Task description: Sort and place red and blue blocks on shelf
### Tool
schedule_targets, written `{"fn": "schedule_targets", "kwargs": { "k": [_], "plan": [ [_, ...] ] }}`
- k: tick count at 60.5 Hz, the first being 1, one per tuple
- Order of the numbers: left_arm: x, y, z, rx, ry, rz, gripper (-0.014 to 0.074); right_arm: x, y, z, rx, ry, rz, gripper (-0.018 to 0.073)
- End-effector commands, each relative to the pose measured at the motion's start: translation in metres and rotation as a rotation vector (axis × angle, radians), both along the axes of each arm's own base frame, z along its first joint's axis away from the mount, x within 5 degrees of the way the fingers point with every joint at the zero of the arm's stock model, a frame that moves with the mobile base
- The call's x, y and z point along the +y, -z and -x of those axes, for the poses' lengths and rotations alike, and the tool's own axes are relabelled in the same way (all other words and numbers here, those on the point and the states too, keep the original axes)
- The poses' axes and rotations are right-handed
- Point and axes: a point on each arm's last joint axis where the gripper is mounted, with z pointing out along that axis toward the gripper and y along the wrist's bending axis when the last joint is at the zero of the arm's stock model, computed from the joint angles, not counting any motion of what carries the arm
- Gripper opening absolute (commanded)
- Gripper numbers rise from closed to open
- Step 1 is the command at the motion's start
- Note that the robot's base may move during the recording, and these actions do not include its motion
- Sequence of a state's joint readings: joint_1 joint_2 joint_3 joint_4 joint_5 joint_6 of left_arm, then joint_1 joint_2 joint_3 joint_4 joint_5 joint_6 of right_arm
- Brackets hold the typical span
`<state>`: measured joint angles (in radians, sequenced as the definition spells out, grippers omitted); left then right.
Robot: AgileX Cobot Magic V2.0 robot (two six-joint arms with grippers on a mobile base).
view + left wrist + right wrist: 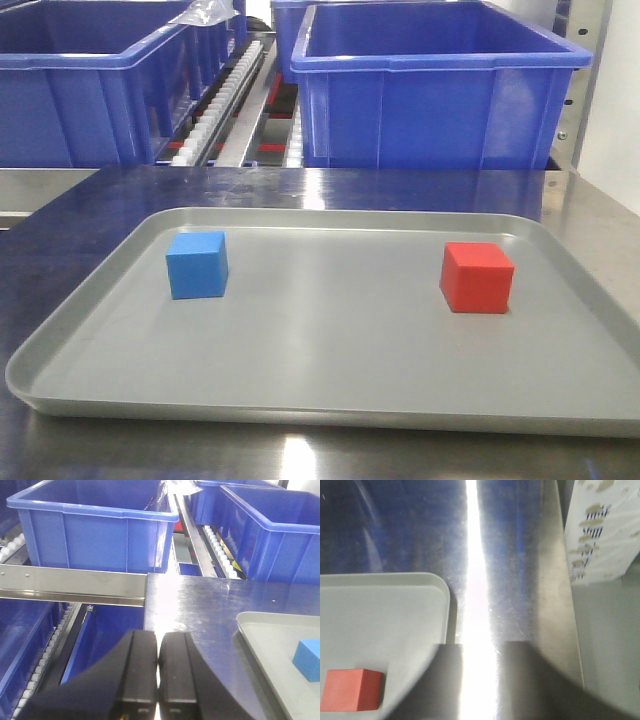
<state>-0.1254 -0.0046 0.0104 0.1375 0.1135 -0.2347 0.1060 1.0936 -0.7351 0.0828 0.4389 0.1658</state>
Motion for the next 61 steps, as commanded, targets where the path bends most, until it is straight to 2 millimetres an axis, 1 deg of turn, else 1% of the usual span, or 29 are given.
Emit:
{"fn": "schedule_targets", "kwargs": {
  "k": [1,2,5,11,23,29,38,47,55,61],
  "plan": [
    [-0.001,-0.002,0.0,-0.08,0.014,0.011,0.0134,0.002,-0.018,-0.013,-0.047,0.0,-0.007,0.0578],
    [-0.001,-0.002,0.0,-0.08,0.014,0.011,0.0134,0.003,-0.018,-0.015,-0.037,-0.005,-0.007,0.0598],
    [-0.001,-0.002,0.0,-0.08,0.014,0.011,0.0134,0.007,-0.02,-0.018,-0.024,-0.02,-0.006,0.0617],
    [-0.001,-0.002,0.0,-0.08,0.014,0.011,0.0134,0.02,-0.021,-0.024,0.006,-0.074,-0.003,0.0614],
    [-0.001,-0.002,0.0,-0.08,0.014,0.011,0.0134,0.056,-0.021,-0.032,0.036,-0.204,0.003,0.0614],
    [-0.001,-0.002,0.0,-0.08,0.014,0.011,0.0134,0.077,-0.017,-0.035,0.055,-0.273,0.009,0.0614],
    [-0.001,-0.002,0.0,-0.08,0.014,0.011,0.0134,0.099,-0.007,-0.042,0.098,-0.334,0.022,0.0614],
    [-0.001,-0.002,0.0,-0.08,0.014,0.011,0.0134,0.112,0.009,-0.048,0.157,-0.366,0.042,0.0614],
    [-0.001,-0.002,0.0,-0.08,0.014,0.011,0.0134,0.117,0.023,-0.05,0.221,-0.379,0.061,0.0614],
    [-0.001,-0.002,0.0,-0.08,0.014,0.011,0.0134,0.119,0.029,-0.051,0.248,-0.383,0.07,0.0614]
  ]
}}
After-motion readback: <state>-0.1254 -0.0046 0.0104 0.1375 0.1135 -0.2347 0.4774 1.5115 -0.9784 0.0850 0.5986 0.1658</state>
